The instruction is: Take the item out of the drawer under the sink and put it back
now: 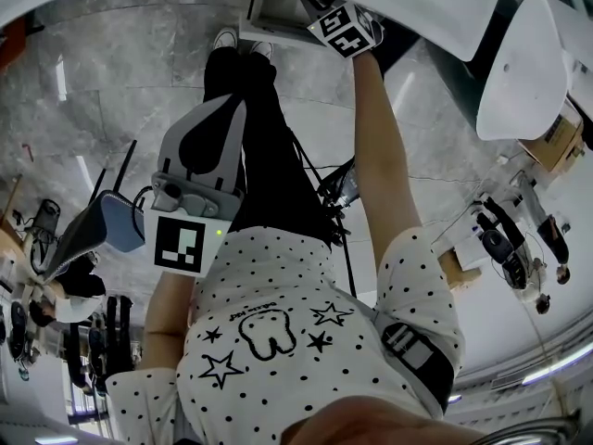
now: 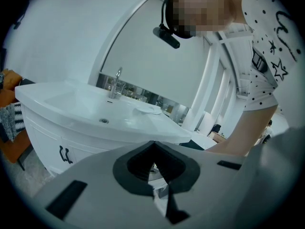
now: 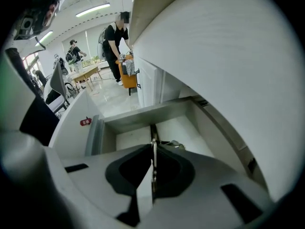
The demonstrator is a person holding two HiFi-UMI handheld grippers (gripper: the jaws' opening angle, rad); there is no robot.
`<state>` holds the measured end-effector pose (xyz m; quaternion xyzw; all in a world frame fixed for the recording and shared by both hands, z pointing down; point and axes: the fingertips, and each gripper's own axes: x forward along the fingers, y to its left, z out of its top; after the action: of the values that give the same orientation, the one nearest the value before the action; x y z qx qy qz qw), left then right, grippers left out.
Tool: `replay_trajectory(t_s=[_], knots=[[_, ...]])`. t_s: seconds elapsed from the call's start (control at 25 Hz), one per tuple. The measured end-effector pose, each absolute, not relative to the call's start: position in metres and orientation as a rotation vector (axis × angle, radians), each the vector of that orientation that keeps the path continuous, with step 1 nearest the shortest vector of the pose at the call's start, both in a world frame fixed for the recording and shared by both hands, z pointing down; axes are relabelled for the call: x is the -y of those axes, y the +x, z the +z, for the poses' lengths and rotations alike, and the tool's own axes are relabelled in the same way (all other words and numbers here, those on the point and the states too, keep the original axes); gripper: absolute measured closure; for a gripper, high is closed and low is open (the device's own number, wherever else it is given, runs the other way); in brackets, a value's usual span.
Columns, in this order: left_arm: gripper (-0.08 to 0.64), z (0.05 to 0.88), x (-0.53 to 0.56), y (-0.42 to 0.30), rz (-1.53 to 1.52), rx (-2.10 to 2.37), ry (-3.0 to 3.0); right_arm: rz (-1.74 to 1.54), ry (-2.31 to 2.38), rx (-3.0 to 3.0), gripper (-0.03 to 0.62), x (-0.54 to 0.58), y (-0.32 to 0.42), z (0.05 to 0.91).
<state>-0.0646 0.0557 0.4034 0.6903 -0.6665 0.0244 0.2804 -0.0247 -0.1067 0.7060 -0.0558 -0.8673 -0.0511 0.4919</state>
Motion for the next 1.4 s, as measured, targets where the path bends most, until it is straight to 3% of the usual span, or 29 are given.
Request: replay_trajectory(t_s=[0.36, 0.52, 0.6, 0.72, 0.8, 0.84, 1.4], knots=[[0.565, 0.400, -0.050, -0.068, 0.075, 1.785, 1.857, -0.188, -0.107, 2.085, 0.538, 0.113, -0.025, 0.705], [0.565, 0.398, -0.047, -0.068, 0.073, 1.780, 1.864, -0.222, -0.134, 2.067, 0.447, 0.110, -0.024, 0.703], [0.565, 0.399, -0.047, -0.068, 0.075, 1.773, 1.870, -0.245, -0.111, 2.042, 0.435, 0.112, -0.019, 0.705], [0.565, 0.400, -0.049, -0.067, 0.072, 1.770, 1.875, -0.245, -0.060, 2.040, 0.434, 0.117, -0.011, 0.702], [0.565, 0.398, -0.049, -0.066, 0.074, 1.767, 1.883, -0.203, -0.018, 2.094, 0.538, 0.122, -0.013, 0.689], [0.565, 0.397, -0.049, -0.066, 0.075, 1.765, 1.888, -0.183, 0.003, 2.122, 0.549, 0.125, -0.015, 0.681], [0.565, 0.397, -0.043, -0.058, 0.071, 1.741, 1.925, -0.289, 0.050, 2.051, 0.500, 0.138, 0.010, 0.673]])
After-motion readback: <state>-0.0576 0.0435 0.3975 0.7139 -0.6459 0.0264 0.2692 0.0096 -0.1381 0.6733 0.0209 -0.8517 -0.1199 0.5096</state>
